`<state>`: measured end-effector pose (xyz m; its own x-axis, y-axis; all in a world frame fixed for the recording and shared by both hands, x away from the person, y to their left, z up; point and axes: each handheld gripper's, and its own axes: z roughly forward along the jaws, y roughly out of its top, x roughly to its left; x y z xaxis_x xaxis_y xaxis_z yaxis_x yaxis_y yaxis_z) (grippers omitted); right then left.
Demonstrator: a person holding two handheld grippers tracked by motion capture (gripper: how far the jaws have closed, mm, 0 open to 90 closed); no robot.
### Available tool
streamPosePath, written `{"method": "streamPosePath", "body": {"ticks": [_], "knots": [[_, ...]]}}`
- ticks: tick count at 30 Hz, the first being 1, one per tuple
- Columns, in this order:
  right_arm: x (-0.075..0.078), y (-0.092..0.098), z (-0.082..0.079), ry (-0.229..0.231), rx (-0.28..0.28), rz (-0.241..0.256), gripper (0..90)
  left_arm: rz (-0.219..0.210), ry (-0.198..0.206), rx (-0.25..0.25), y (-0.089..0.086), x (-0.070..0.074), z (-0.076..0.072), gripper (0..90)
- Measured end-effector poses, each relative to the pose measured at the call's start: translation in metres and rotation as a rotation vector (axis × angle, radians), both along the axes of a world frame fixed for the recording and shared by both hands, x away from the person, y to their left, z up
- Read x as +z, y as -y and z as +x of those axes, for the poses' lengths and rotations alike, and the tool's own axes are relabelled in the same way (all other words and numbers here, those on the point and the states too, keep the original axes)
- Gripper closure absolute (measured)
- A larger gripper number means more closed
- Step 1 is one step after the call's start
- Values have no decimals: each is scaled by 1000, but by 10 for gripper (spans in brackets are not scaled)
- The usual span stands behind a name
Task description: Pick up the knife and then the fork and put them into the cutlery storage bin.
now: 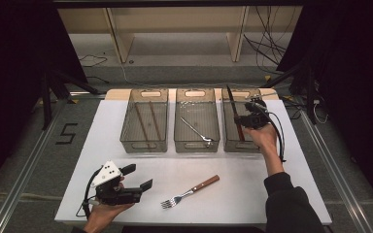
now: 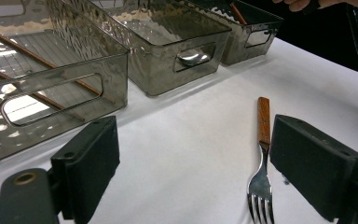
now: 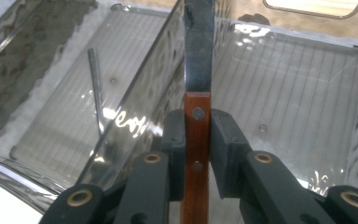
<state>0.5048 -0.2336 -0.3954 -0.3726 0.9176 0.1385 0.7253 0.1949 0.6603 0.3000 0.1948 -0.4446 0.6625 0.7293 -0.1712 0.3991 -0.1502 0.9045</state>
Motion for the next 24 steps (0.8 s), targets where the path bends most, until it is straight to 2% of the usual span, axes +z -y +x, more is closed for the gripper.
{"method": "streamPosePath", "body": {"ticks": [8, 11, 14, 16, 21, 24], "knots": [[-6, 2, 0, -23, -34, -12, 757, 1, 1, 0, 0, 0, 0, 155], [-4, 3, 0, -36, -24, 8, 691, 1, 0, 0, 0, 0, 0, 155], [1, 2, -2, -20, -12, 19, 651, 1, 0, 1, 1, 0, 0, 156], [4, 1, -3, -19, 6, 23, 610, 0, -1, 0, 1, 0, 0, 155], [14, -7, -10, 21, 71, 18, 506, 1, -1, 2, 1, -1, 0, 155], [22, -16, -19, 67, 155, 13, 449, 2, -1, 2, 1, -1, 0, 155]]}}
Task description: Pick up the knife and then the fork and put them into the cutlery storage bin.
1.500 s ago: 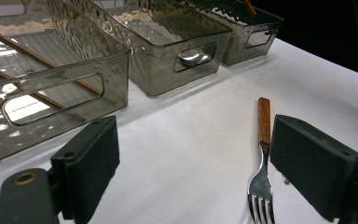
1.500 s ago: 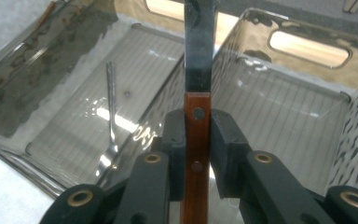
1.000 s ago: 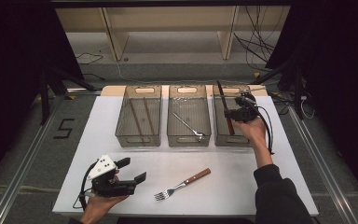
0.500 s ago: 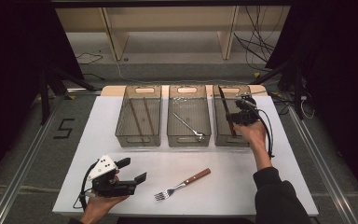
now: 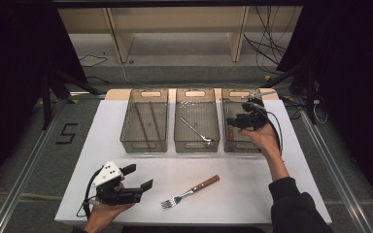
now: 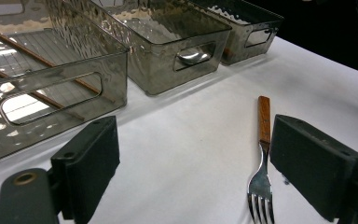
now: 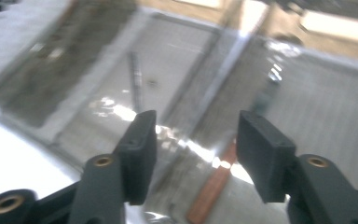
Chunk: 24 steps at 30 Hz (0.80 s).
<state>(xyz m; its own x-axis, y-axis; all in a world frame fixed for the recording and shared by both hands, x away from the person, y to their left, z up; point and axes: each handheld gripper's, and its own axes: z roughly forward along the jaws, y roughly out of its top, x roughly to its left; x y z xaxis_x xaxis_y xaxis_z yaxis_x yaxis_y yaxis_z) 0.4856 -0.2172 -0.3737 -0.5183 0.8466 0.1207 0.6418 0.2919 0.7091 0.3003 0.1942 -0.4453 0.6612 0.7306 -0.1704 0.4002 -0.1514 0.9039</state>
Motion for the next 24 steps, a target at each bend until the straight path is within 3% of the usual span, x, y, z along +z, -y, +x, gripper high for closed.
{"method": "streamPosePath", "body": {"ticks": [8, 24], "knots": [[17, -29, -28, 67, 196, -51, 350, 0, 0, 2, 0, 0, 0, 155], [22, -56, -51, 75, 351, -69, 286, -1, 0, 2, 0, 0, 0, 156]]}}
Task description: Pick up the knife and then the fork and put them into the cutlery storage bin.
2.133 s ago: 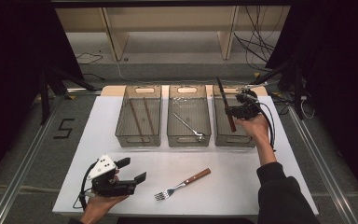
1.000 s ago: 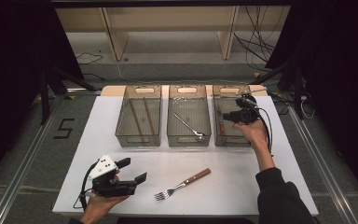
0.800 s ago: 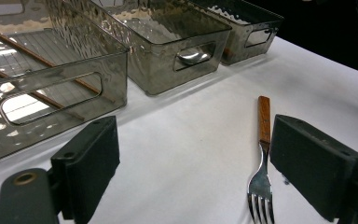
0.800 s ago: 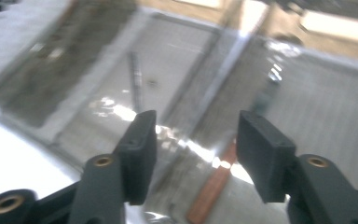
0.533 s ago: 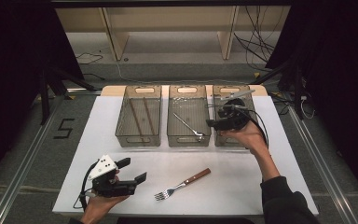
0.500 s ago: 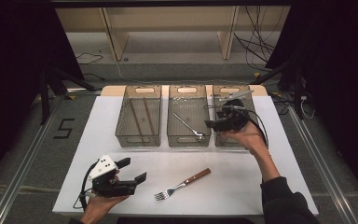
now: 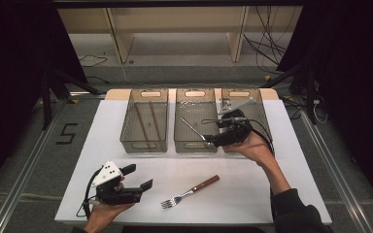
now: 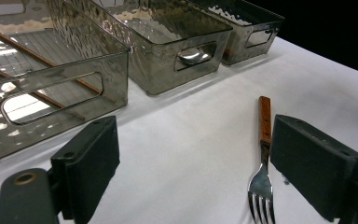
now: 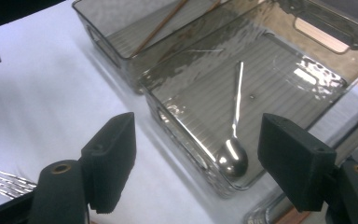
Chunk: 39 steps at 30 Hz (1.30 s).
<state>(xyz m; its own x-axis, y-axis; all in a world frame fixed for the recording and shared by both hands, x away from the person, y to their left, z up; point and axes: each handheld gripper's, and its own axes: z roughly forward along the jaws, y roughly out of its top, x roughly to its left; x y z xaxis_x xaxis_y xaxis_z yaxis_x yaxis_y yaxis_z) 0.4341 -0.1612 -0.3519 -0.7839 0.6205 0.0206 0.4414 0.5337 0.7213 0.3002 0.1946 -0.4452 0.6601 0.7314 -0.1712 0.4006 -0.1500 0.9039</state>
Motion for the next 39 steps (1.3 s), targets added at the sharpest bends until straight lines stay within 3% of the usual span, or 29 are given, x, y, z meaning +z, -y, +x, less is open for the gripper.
{"method": "streamPosePath", "body": {"ticks": [24, 39], "knots": [[-12, -30, -24, -34, 205, -76, 241, -2, 1, -6, 0, 0, 0, 155], [-40, -48, -35, -99, 346, -269, 256, -2, 0, -7, 0, 0, 0, 155]]}}
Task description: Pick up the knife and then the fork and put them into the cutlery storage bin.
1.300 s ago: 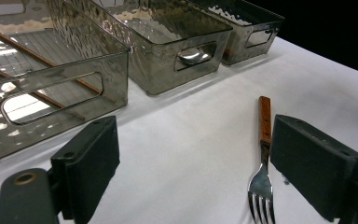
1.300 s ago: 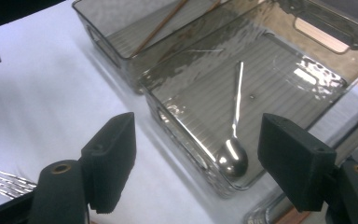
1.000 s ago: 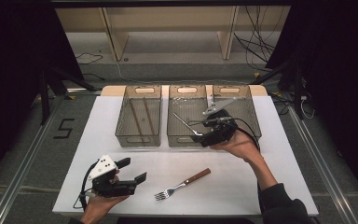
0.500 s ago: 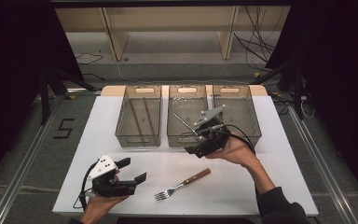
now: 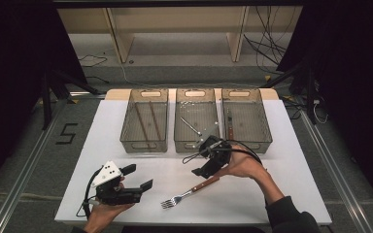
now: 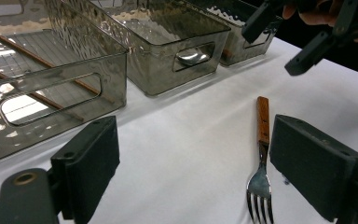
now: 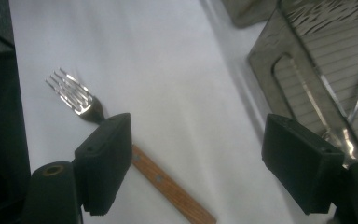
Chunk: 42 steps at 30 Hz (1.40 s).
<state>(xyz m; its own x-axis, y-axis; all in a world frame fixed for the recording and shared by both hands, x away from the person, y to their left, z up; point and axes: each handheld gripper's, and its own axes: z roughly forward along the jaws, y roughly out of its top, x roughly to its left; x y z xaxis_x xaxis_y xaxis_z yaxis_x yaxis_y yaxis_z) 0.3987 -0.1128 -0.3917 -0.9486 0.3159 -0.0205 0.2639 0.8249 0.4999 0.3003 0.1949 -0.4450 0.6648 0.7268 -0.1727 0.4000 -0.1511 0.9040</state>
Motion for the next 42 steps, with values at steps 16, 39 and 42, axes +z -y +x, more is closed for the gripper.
{"method": "streamPosePath", "body": {"ticks": [16, 39, 42], "knots": [[-34, -18, -13, -28, 94, -174, 287, 1, 2, 2, 0, 0, 0, 155], [-58, -32, -16, -70, 197, -293, 364, 2, 2, 0, 0, 0, 0, 155], [-60, -32, -16, -83, 198, -303, 407, 2, 2, 0, 0, 0, -1, 155]]}}
